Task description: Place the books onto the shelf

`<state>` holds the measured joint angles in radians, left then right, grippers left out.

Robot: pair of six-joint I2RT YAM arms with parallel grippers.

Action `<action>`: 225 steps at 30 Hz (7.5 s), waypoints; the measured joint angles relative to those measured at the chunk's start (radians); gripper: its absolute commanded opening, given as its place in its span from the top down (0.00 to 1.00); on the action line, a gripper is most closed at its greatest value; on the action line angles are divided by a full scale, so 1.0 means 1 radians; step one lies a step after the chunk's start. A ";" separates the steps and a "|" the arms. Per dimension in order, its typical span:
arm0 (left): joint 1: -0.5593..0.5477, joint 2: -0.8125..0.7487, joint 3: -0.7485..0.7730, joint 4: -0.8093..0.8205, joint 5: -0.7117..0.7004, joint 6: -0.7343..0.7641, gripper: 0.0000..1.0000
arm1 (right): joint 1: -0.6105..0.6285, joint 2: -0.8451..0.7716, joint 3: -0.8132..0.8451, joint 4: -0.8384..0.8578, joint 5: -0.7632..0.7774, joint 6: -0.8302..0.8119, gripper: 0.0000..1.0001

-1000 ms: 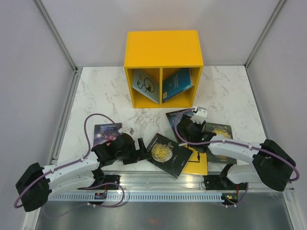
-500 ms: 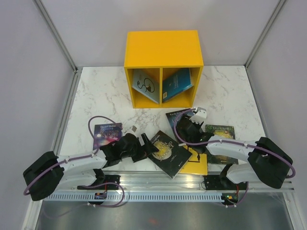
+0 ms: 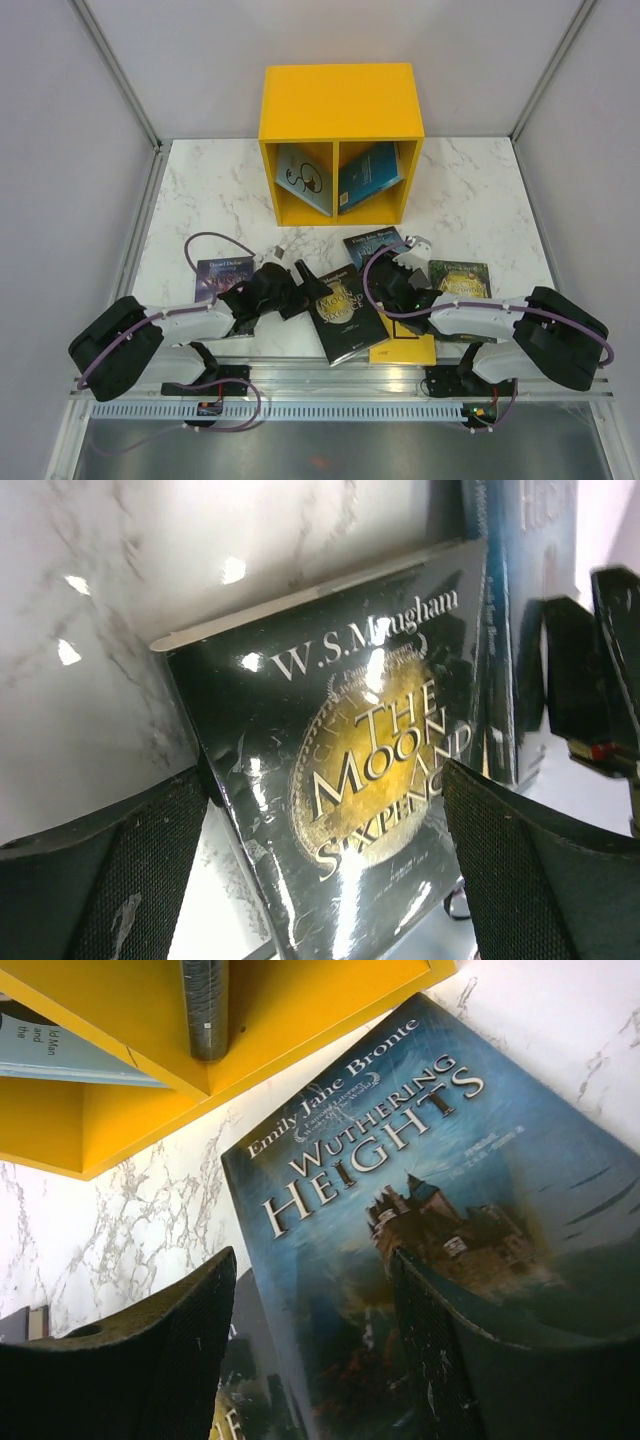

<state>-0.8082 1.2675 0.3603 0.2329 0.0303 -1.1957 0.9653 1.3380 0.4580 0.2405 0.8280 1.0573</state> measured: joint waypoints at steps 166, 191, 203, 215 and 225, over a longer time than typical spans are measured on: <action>-0.154 -0.039 0.043 0.876 -0.921 0.903 0.98 | 0.391 -0.384 -0.128 -0.495 -0.137 0.294 0.71; 0.008 0.463 0.353 0.948 -0.900 0.866 0.98 | 0.393 -0.442 -0.164 -0.512 -0.189 0.312 0.74; 0.017 0.478 0.355 0.957 -0.919 0.814 0.98 | 0.393 -0.419 -0.171 -0.500 -0.187 0.312 0.72; 0.085 0.572 0.432 0.951 -0.871 0.700 0.98 | 0.393 -0.305 -0.138 -0.419 -0.165 0.303 0.72; 0.123 0.701 0.559 0.965 -0.877 0.690 0.98 | 0.393 -0.217 -0.099 -0.367 -0.150 0.274 0.71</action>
<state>-0.6853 1.9682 0.9192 1.1980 -0.8463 -0.5060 1.3579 1.1206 0.3592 -0.1261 0.6785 1.3308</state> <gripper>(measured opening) 0.274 0.288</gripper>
